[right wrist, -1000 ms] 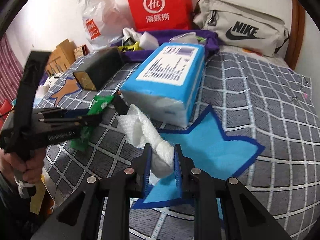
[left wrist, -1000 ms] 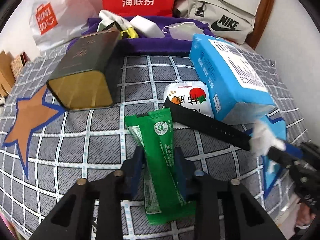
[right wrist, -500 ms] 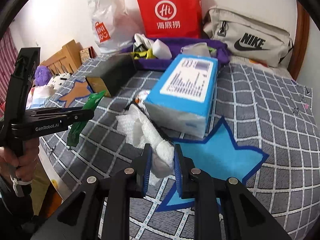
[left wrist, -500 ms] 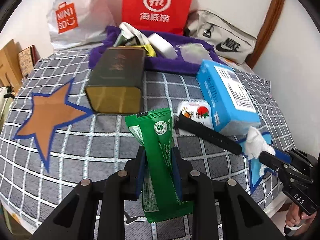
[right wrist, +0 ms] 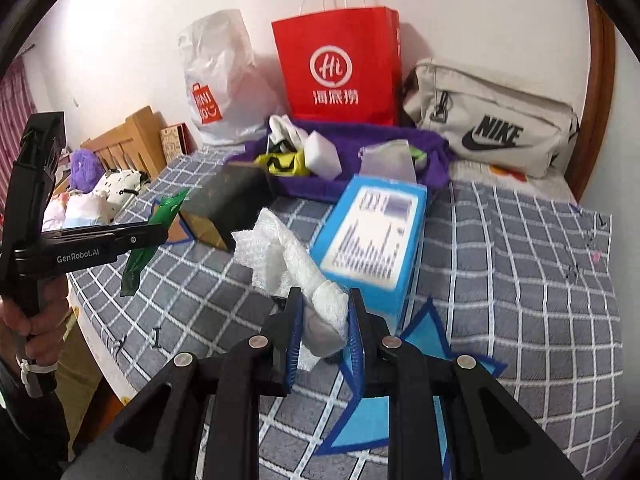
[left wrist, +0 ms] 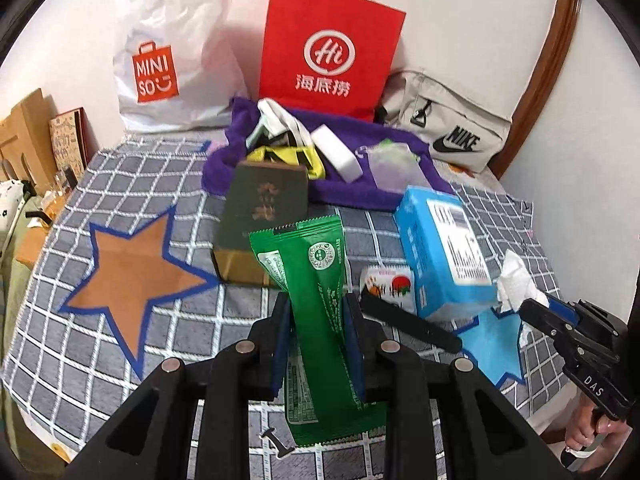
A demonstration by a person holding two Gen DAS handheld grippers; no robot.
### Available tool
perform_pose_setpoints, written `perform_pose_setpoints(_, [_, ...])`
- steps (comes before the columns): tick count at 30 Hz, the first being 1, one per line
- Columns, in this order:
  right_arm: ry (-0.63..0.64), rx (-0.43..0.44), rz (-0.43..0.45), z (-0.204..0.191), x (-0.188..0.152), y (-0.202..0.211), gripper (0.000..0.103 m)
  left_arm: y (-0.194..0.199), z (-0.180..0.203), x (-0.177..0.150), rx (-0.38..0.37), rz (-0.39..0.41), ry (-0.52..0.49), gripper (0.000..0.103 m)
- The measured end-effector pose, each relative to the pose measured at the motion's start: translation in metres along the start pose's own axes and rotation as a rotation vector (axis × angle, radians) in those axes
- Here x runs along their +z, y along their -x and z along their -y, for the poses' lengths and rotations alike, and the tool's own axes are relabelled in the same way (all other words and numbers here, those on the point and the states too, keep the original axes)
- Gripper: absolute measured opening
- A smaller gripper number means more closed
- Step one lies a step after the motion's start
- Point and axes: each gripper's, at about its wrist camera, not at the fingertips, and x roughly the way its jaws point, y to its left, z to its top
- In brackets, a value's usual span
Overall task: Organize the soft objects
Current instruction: 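Carry the green packet with the left gripper while the right carries the tissue to the towel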
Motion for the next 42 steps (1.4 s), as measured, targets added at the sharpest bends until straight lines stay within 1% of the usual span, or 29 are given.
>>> perform_pose_setpoints(4, [-0.008, -0.004, 0.018, 0.002, 0.016, 0.001, 0.021, 0.004, -0.006, 0.013, -0.003, 0.012, 0.015, 0.024])
perform_pose_setpoints(10, [-0.005, -0.007, 0.045, 0.005, 0.043, -0.003, 0.021, 0.006, -0.011, 0.036, 0.024, 0.033, 0.017, 0.024])
perform_pose_setpoints(18, [-0.012, -0.017, 0.068, 0.018, 0.079, -0.016, 0.021, -0.003, -0.014, 0.068, 0.098, 0.052, 0.009, 0.024])
perform_pose_setpoints(22, [-0.019, -0.026, 0.075, 0.025, 0.094, -0.026, 0.021, -0.013, -0.013, 0.083, 0.117, 0.057, 0.006, 0.024])
perform_pose_setpoints(30, [-0.029, -0.023, 0.079, 0.045, 0.119, -0.049, 0.021, -0.035, -0.002, 0.12, 0.204, 0.075, -0.052, 0.024])
perform_pose_setpoints(35, [-0.046, -0.022, 0.074, 0.055, 0.128, -0.061, 0.021, -0.047, -0.001, 0.134, 0.201, 0.076, -0.051, 0.025])
perform_pose_setpoints(42, [-0.043, -0.023, 0.059, 0.063, 0.143, -0.082, 0.021, -0.071, 0.0, 0.146, 0.193, 0.05, -0.052, 0.025])
